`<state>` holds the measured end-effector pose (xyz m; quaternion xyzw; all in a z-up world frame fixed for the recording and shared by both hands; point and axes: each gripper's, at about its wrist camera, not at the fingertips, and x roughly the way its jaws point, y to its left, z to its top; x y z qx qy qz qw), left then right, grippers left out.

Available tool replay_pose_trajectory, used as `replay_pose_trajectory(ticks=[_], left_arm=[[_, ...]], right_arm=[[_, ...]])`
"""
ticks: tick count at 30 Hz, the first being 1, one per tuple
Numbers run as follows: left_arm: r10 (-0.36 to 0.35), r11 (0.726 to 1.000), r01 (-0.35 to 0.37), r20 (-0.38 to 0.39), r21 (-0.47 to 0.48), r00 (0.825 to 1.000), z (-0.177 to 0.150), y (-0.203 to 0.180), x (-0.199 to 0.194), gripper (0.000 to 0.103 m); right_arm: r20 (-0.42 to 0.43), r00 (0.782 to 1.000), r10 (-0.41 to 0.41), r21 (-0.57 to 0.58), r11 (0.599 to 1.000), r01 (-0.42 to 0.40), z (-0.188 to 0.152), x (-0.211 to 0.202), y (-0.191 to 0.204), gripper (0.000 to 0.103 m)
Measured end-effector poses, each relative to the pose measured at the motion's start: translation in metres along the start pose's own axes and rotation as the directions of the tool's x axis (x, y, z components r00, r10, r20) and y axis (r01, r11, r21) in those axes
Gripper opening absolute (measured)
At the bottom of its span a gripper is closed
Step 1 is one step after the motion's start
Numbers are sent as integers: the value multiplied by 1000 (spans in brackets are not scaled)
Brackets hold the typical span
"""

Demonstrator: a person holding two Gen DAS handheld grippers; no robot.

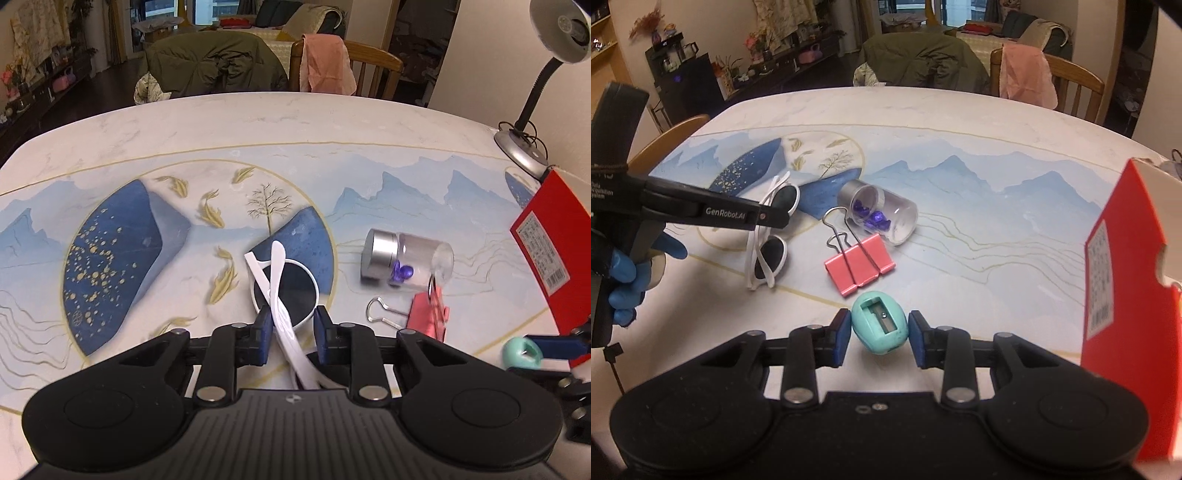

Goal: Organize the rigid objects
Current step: 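Grasp the white sunglasses with the left tool while the right tool grasps the teal sharpener, then carry the sunglasses and teal sharpener over the red shoebox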

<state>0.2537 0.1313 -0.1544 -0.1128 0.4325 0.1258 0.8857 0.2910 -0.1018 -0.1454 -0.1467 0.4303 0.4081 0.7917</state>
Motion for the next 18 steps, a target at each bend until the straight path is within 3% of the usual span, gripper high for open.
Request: replay_pose_trajectory(ticks=[3,5,18], left_arm=[[-13,1000,13,6,-6,1000,-7,3,-6,17],[-39,999,39,8,-16,999,-11,5,-12,6],[-118,993,118,28,21,993,-33,-12,-56,5]], right_arm=[[18,1000,2,21,1000,-2,-4,-12,1,32],[28,1000,6,41,999,-7,-7,-21,1,32],[110,993,-41,135,990,26,-22,-85,-8,32]])
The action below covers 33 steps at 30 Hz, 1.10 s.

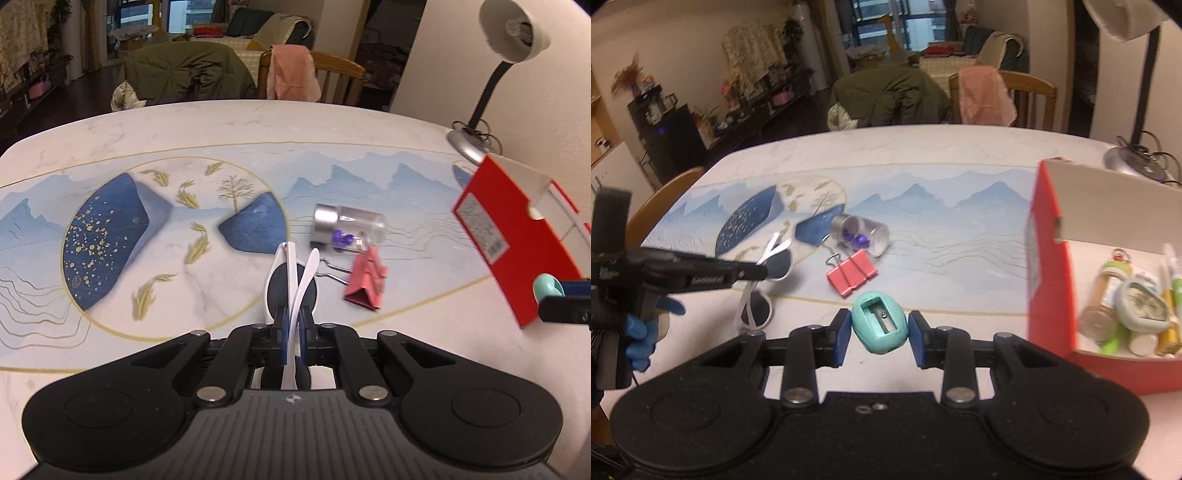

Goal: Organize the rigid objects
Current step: 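Carry the sunglasses and teal sharpener over the red shoebox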

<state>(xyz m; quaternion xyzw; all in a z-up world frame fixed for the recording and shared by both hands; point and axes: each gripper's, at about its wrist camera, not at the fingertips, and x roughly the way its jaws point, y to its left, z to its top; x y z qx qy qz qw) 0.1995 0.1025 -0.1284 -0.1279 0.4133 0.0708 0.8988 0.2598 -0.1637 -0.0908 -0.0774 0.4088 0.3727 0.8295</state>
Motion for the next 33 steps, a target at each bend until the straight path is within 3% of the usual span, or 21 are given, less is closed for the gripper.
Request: replay_pose_trajectory(ticks=[7,9,13,18,21,23,24,27,31,33], left_arm=[[-53,998,53,28,18,998,5,-20,-26,5],[-40,999,38,35,37,999,6,-25,-29,5],[-27,999,27,6,26,1000,3,-24,-24,5],[-87,996,87,-22,0,996,-5,-17,-24,8],[-72,997,73,-41,9,997,-13,-17,-22,26],[-52,998,54,-40,27,998,-19,-20,-21,64],[-48,998,49,-39,38,998,-22,-22,-21,69],[-68,997,71,-78,37,995,-30,-22,-10,70],[19,997,-12,-94,70,995,-42,-23,6,70],[20,998,-14,-99,64,995,-46,-20,11,70]], right_arm=[[35,999,-35,33,999,33,0,-26,-20,32],[46,998,-41,41,998,39,0,-33,-25,32],[64,997,-42,58,998,39,-2,-43,-36,32],[70,997,-35,87,996,29,-9,-50,-48,32],[74,997,-27,97,995,20,-12,-55,-52,32],[75,997,-26,105,994,18,-15,-57,-53,32],[75,997,-23,110,994,15,-16,-58,-55,32],[73,997,-30,114,993,22,-18,-60,-55,32],[65,997,-38,121,992,30,-21,-60,-55,32],[61,997,-41,123,992,33,-22,-61,-55,32]])
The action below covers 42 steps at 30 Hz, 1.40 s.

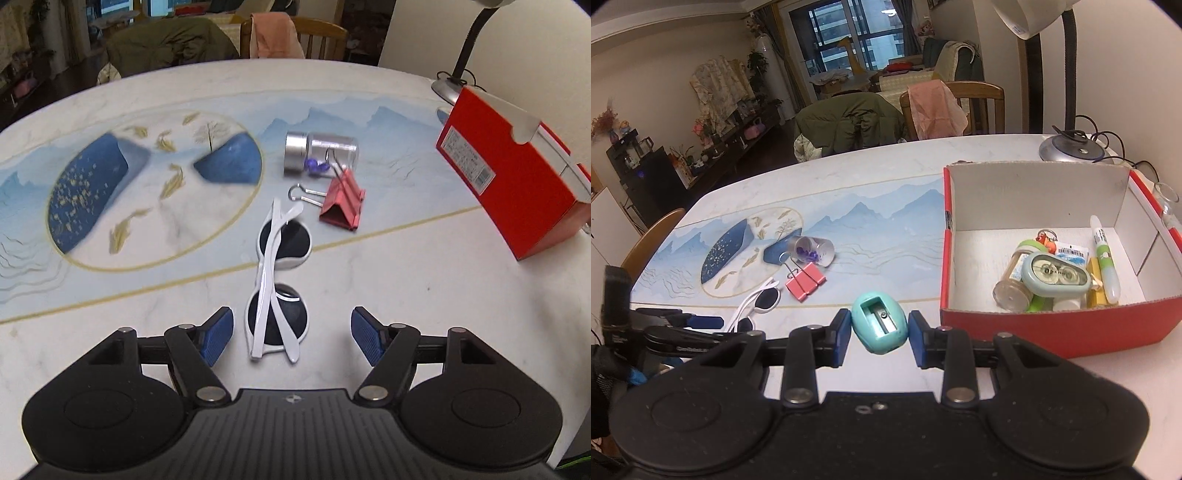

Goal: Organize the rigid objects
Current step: 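Carry the sunglasses and teal sharpener over the red shoebox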

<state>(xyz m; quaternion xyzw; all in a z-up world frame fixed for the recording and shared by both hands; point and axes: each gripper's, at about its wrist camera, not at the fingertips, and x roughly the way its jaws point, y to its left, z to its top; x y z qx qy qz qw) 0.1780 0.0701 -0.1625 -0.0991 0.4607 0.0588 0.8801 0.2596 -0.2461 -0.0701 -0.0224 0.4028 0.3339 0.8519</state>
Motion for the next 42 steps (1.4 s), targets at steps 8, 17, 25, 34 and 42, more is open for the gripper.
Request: replay_pose_trajectory(ticks=[8,17,25,34,42], left_arm=[[72,997,-73,32,36,997,-3,-3,9,67],[88,990,-92,45,108,995,-2,-15,10,41],[87,995,-90,71,47,994,1,-11,-2,40],[64,997,-70,140,42,988,19,-22,-31,40],[50,996,-65,230,58,972,45,-40,-53,40]], right_arm=[[-7,1000,-17,9,1000,17,-3,-2,0,32],[-6,1000,-31,15,999,31,-4,-3,-3,32],[7,999,-36,19,999,36,0,-6,-6,32],[25,999,-40,21,999,40,6,-9,-15,32],[52,998,-35,18,999,34,16,-12,-28,32]])
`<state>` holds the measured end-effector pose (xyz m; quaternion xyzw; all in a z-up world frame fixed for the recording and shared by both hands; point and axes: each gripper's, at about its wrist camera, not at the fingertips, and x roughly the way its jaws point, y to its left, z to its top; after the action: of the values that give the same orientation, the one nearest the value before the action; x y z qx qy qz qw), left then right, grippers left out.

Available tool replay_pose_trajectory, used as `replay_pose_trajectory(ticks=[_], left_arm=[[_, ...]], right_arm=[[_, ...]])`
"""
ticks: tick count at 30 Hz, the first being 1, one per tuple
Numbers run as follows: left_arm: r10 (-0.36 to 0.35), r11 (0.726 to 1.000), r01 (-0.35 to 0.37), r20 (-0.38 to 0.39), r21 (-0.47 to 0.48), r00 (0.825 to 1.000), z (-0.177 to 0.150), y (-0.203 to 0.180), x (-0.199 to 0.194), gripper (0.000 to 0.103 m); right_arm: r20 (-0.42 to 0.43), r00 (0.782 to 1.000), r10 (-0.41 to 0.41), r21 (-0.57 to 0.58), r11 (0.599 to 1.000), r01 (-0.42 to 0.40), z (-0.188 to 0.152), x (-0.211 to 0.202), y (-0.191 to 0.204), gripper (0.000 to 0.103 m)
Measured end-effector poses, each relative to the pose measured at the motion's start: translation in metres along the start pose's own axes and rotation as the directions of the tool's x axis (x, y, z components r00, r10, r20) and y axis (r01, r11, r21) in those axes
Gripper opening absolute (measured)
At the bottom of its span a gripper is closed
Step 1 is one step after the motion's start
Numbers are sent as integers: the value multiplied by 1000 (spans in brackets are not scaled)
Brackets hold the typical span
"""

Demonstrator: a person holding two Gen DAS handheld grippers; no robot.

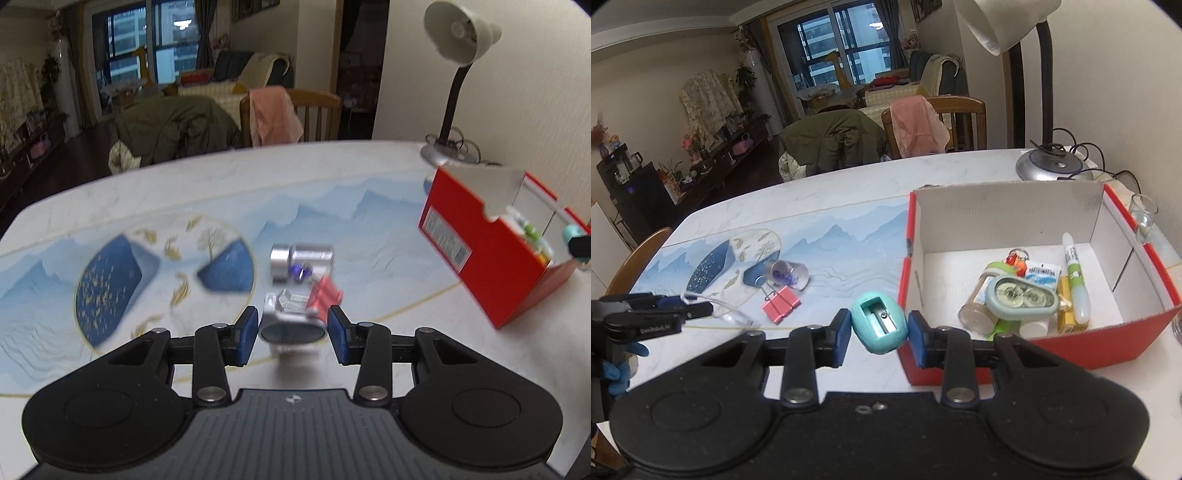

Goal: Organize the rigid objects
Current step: 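Carry the sunglasses and teal sharpener over the red shoebox, then lower both items into the box and open both tools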

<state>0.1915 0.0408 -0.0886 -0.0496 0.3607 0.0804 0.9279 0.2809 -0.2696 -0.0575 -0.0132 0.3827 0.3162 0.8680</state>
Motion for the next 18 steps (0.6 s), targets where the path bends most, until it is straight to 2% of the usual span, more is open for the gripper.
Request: replay_pose_trajectory(ticks=[9,18], left_arm=[[-78,997,78,54,-2,995,34,-32,-9,40],[-196,980,192,95,49,976,76,-93,-10,40]], right_arm=[[18,999,-32,21,999,32,7,-6,-34,32],[34,995,-96,30,995,95,15,-9,-80,32]])
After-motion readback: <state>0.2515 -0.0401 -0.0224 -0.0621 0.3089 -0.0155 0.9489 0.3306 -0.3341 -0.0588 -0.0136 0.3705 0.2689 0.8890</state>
